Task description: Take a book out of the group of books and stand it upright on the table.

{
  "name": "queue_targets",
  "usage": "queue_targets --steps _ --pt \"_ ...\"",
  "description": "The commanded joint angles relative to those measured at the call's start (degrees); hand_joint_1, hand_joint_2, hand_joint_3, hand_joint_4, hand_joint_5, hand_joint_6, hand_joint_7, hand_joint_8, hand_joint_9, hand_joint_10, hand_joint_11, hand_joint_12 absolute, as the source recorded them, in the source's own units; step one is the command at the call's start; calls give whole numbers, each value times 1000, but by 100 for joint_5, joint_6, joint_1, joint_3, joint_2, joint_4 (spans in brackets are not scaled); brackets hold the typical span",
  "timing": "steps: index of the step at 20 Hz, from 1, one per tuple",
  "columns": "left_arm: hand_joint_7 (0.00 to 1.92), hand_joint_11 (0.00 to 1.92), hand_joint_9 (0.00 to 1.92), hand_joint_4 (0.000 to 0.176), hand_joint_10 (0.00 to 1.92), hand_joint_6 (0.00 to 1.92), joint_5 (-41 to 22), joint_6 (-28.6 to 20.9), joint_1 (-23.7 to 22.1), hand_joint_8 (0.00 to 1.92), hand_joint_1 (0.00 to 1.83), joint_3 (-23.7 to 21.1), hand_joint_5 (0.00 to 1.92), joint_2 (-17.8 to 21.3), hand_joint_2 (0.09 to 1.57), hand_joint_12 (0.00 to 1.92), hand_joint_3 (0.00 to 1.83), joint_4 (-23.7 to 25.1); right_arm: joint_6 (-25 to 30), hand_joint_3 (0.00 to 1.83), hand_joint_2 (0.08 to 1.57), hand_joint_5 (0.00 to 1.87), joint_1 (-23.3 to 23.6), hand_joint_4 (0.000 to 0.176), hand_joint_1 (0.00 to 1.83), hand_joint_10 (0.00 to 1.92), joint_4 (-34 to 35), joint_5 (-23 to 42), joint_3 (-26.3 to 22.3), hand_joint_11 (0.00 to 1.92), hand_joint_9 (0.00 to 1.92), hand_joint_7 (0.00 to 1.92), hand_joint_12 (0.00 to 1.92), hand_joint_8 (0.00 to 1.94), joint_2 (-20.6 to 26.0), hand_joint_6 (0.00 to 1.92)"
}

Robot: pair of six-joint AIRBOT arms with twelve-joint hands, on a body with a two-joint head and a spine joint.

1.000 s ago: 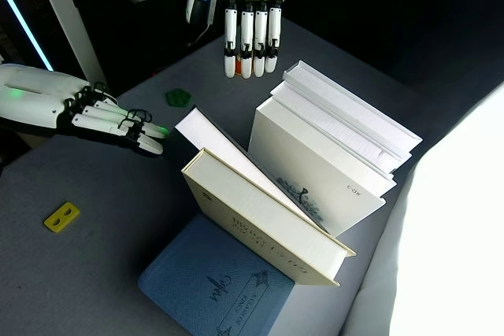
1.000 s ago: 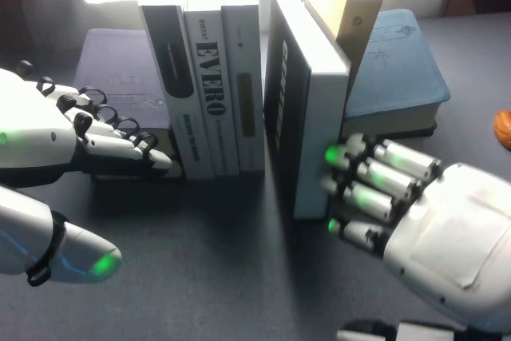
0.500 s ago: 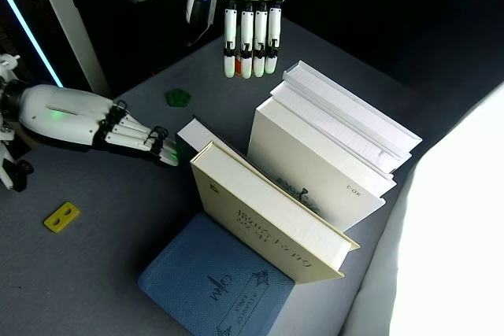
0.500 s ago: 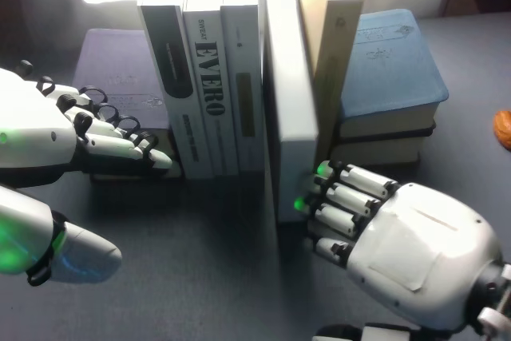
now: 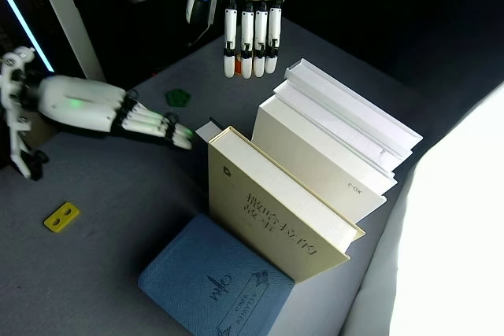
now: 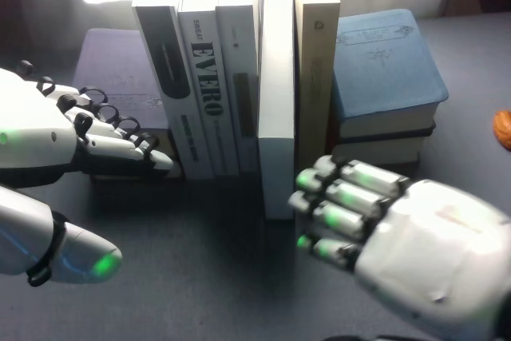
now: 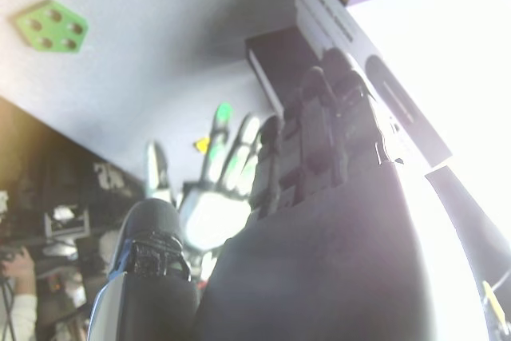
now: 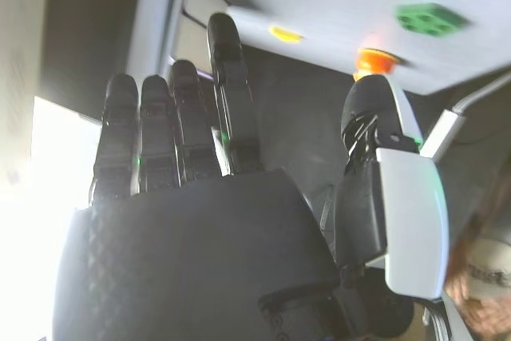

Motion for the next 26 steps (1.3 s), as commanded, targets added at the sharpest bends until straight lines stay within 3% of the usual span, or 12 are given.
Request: queue_targets --steps 1,3,8,9,10,12,14,15,17,19,24,26 --pt "176 0 206 38 10 6 436 9 -37 7 0 -37 103 -2 1256 665 0 48 32 0 1146 516 44 0 0 15 -244 596 -95 0 101 228 385 9 109 6" --pt "190 0 216 38 13 10 436 11 -36 11 0 -41 115 1 1258 670 1 48 -60 0 1146 517 67 0 0 17 -51 798 -413 0 124 250 476 8 552 5" --pt "554 0 525 14 122 66 436 17 -37 72 0 66 403 -1 1261 1458 0 48 1 2 1150 564 -2 0 0 95 -48 1027 -1080 0 434 517 1138 47 1757 25" --pt "648 0 543 9 272 32 437 17 -39 56 17 82 491 -2 1260 1546 0 48 -11 2 1153 602 -58 0 0 119 -48 1144 -1155 0 520 597 1245 56 1889 34" --pt "770 75 510 0 742 55 437 17 -40 161 29 96 633 -4 1261 1669 0 48 -10 3 1163 695 -148 0 0 178 -48 1266 -1214 56 674 735 1368 76 2033 60" --pt "617 132 443 0 1276 148 437 17 -66 940 41 100 802 -7 1255 1756 0 48 202 0 1170 835 -372 0 0 735 -48 1650 -1227 226 655 917 1553 101 2238 81" --pt "766 279 597 0 1411 212 437 17 -92 1127 67 98 948 -13 1262 1831 2 48 567 1 1181 767 -596 0 32 1322 -46 2021 -1233 282 578 797 1837 855 2392 639" --pt "774 337 607 0 1603 231 437 17 -93 1270 34 103 985 -13 1277 1903 4 48 659 0 1184 688 -673 0 40 1385 -47 2079 -1243 270 566 772 1882 978 2438 859" --pt "854 591 761 0 1906 1227 437 17 -109 1724 0 110 842 -21 1280 1920 0 48 707 0 1186 701 -861 0 70 1588 -54 2297 -1225 320 612 811 1919 1291 2464 1091" --pt "1060 939 1043 0 1921 1784 437 17 -119 1873 0 92 919 -22 1293 1921 2 48 847 1 1190 792 -1037 0 54 1843 -213 2510 -1138 483 804 939 1921 1442 2467 1260" --pt "1137 1135 1177 0 1921 1920 436 13 -113 1921 0 21 986 -17 1306 1921 3 48 1197 2 1206 835 -1304 0 29 1921 -440 2873 -1059 511 842 1003 1921 1658 2466 1547" --pt "1157 1148 1189 0 1921 1921 436 13 -102 1921 24 24 990 -15 1304 1921 1 48 1290 4 1222 806 -1304 0 7 1881 -462 2880 -1034 490 839 999 1921 1577 2469 1446"
